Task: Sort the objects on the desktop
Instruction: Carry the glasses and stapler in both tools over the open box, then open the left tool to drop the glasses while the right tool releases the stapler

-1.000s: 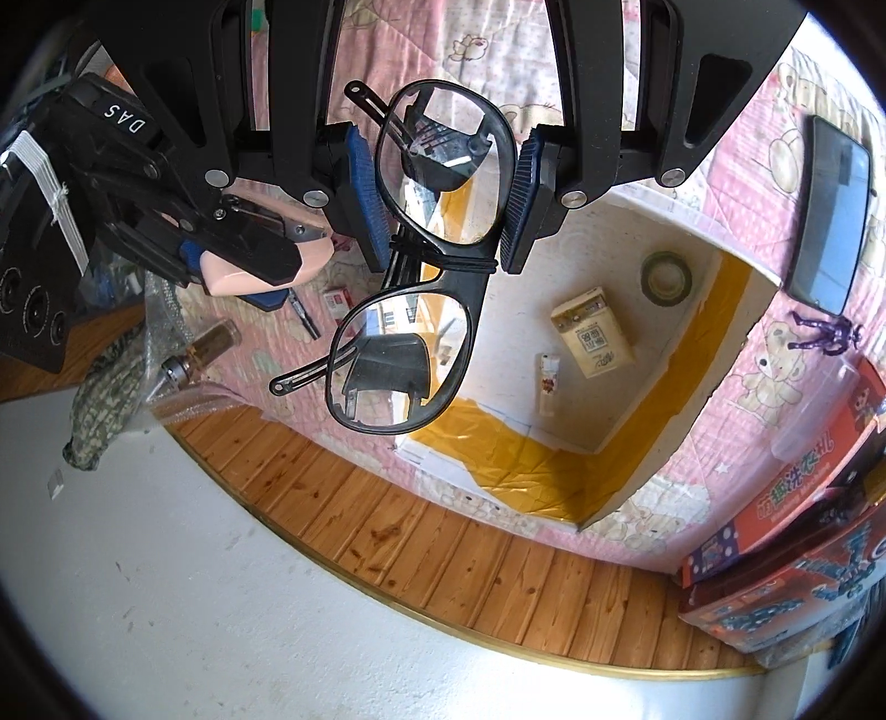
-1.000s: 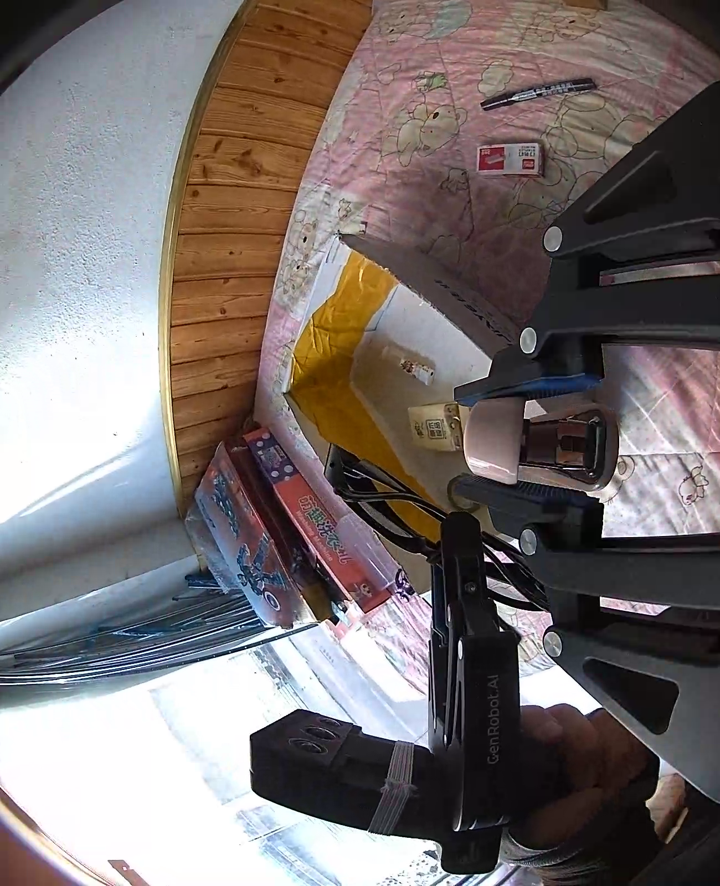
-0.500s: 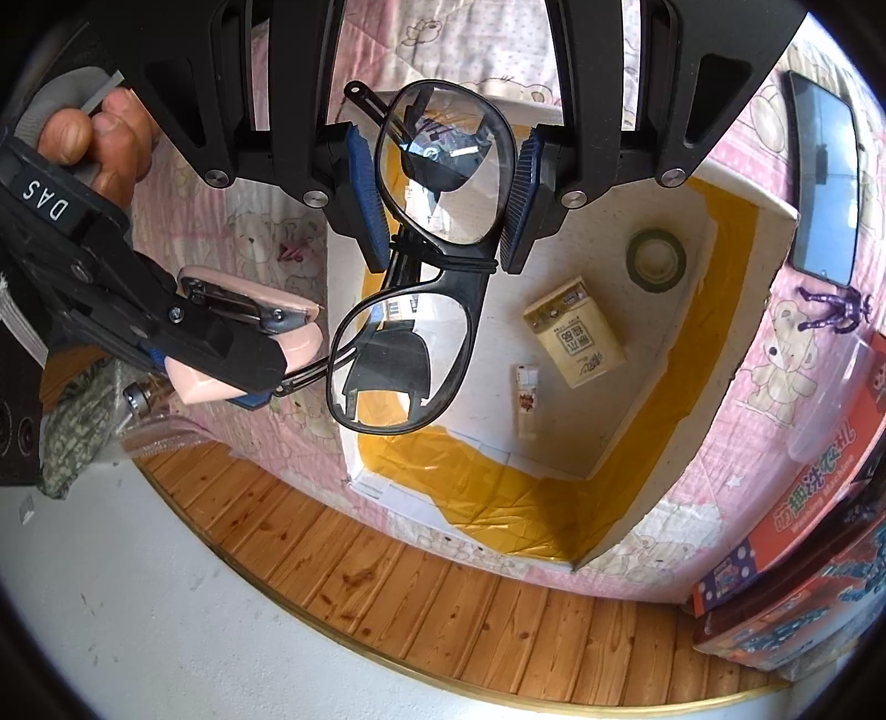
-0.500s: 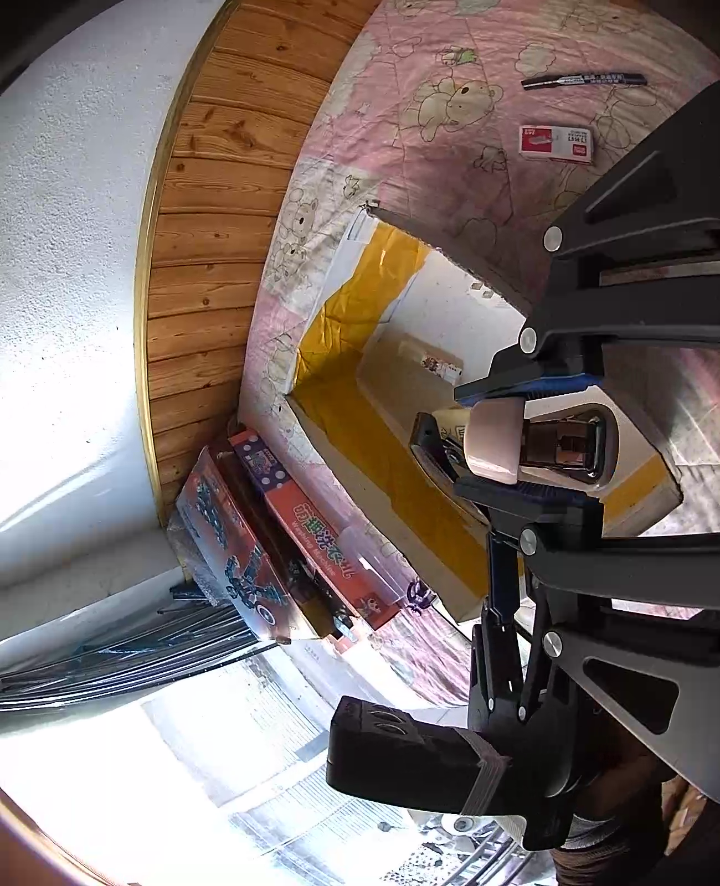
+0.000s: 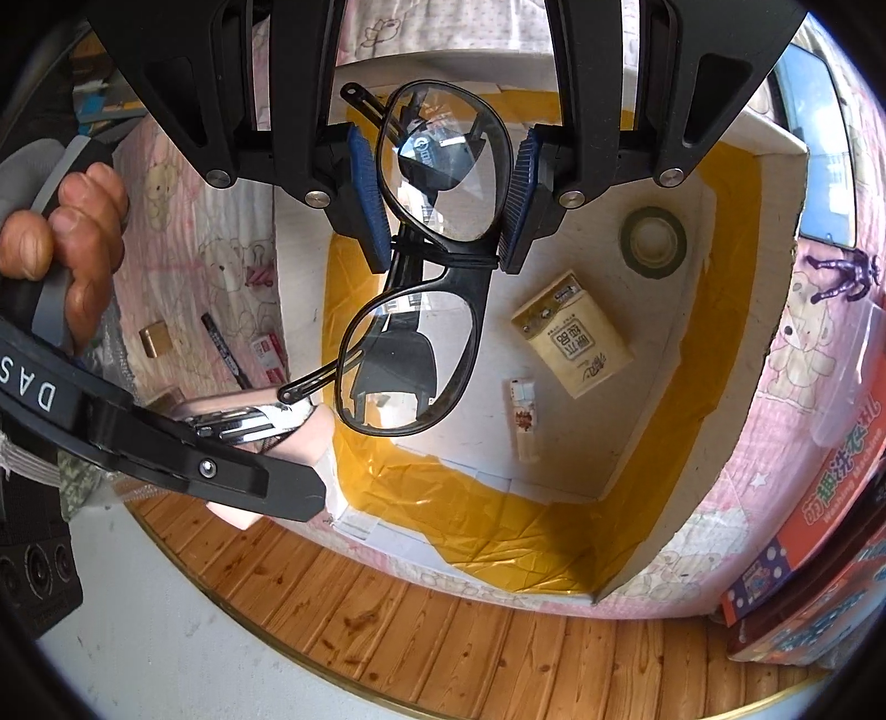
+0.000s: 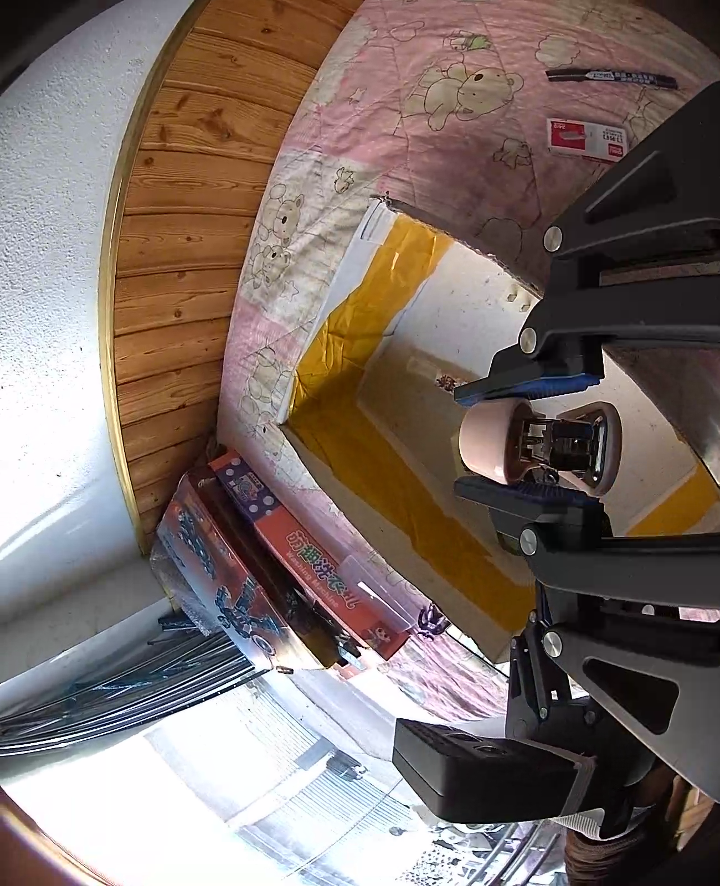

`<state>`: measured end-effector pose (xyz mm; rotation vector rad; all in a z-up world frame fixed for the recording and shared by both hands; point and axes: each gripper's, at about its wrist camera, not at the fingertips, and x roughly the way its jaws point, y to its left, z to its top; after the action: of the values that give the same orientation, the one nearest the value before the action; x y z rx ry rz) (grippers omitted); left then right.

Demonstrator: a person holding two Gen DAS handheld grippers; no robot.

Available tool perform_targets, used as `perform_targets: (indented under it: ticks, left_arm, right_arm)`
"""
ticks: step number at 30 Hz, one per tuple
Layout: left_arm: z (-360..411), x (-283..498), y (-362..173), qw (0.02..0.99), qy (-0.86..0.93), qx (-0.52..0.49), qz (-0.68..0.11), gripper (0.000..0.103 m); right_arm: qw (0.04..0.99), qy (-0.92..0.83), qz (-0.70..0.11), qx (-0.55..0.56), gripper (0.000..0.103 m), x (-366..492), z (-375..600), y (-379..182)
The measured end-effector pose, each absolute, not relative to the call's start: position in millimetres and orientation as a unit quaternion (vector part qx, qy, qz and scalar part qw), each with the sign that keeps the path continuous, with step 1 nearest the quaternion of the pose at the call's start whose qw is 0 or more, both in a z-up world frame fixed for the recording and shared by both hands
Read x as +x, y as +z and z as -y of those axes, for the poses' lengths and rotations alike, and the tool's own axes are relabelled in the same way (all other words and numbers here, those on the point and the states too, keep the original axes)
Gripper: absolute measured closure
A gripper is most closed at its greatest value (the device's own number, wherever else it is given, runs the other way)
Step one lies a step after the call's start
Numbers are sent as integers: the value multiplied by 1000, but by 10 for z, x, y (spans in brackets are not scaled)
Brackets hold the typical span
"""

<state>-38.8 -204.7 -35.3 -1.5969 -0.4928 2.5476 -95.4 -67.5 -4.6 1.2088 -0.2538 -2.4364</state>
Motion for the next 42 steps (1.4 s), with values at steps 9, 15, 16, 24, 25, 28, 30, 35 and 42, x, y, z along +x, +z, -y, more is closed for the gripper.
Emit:
perform_targets:
  ticks: [9,15,16,24,25,28,30,35,42]
  left_arm:
    - [2043,-421,-449,60,825,-545,139,62]
    - [1966,-490,-493,73,819,-556,120,62]
    - [1948,-505,-499,77,818,-558,117,62]
    - [1864,-593,-639,115,790,-589,128,62]
    - [1837,-607,-671,118,785,-594,129,62]
    - [1844,-648,-728,120,777,-604,129,62]
    - [1840,-669,-747,120,774,-608,127,62]
    - [1822,-696,-809,117,768,-616,131,62]
    - [1778,-700,-899,118,757,-627,142,62]
  right_arm:
    - [195,-866,53,458,76,-1281,781,-199]
    - [191,-858,29,476,76,-1469,841,-317]
    - [190,-856,27,480,76,-1499,847,-343]
    - [188,-838,24,512,76,-1726,860,-562]
    - [188,-835,23,516,76,-1754,863,-583]
    - [185,-830,15,527,76,-1835,890,-649]
    - [183,-826,10,533,76,-1878,907,-692]
    - [180,-812,-4,556,76,-1980,944,-823]
    - [176,-780,-13,600,76,-2090,976,-1080]
